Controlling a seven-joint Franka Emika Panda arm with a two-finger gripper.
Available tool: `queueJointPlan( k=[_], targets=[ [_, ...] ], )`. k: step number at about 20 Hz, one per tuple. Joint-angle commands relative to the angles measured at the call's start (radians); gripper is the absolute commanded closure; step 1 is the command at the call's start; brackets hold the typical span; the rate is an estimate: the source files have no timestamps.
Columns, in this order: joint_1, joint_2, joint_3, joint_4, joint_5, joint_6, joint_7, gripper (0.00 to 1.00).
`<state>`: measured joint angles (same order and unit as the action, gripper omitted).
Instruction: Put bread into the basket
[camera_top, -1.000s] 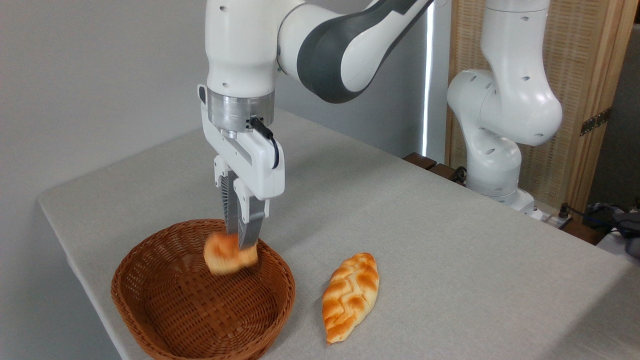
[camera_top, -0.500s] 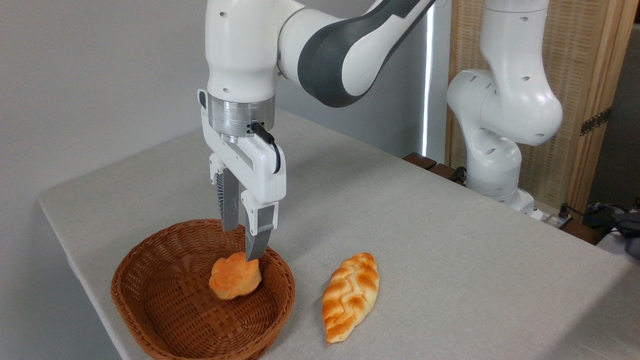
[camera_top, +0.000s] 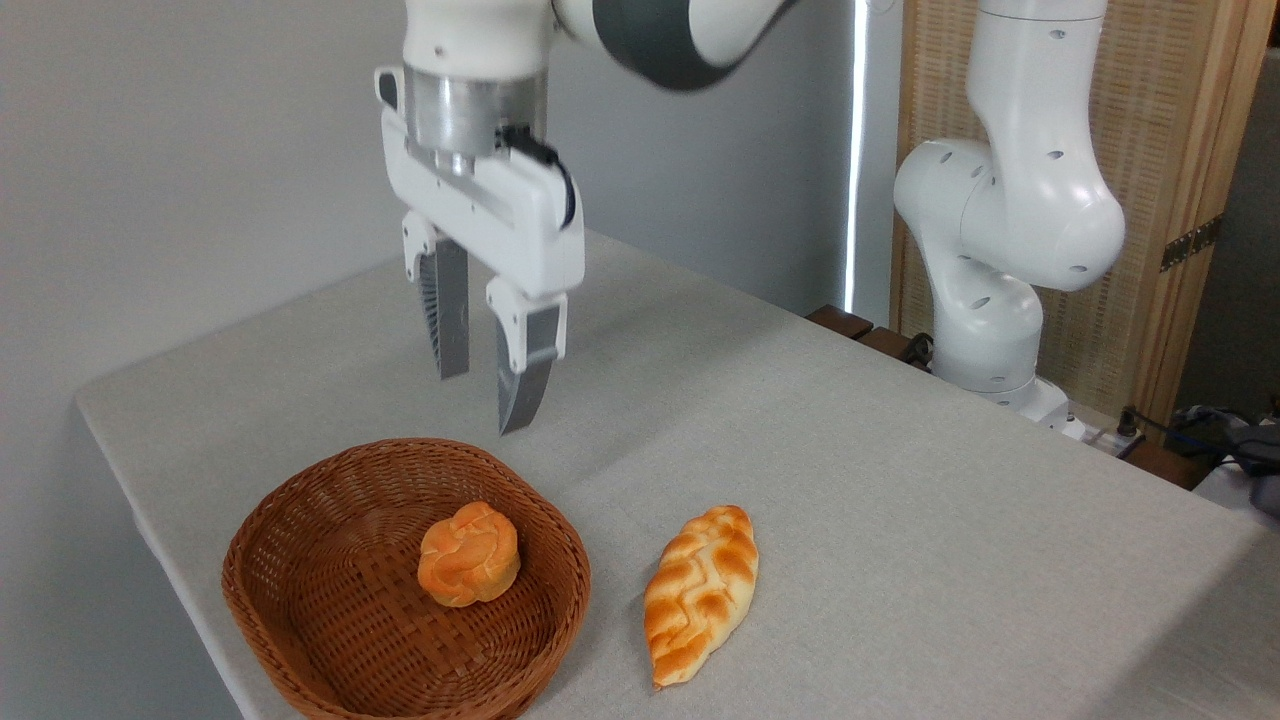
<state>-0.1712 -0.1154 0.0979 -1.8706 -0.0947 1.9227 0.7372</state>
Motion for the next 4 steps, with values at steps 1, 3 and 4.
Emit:
queueJointPlan(
  k=[1, 3, 4],
  targets=[
    [0.001, 0.005, 0.011, 0.051, 0.032, -0.112, -0.022, 0.00],
    [-0.001, 0.005, 0.010, 0.051, 0.033, -0.136, -0.021, 0.00],
    [-0.001, 0.005, 0.008, 0.051, 0.033, -0.137, -0.022, 0.00]
  ],
)
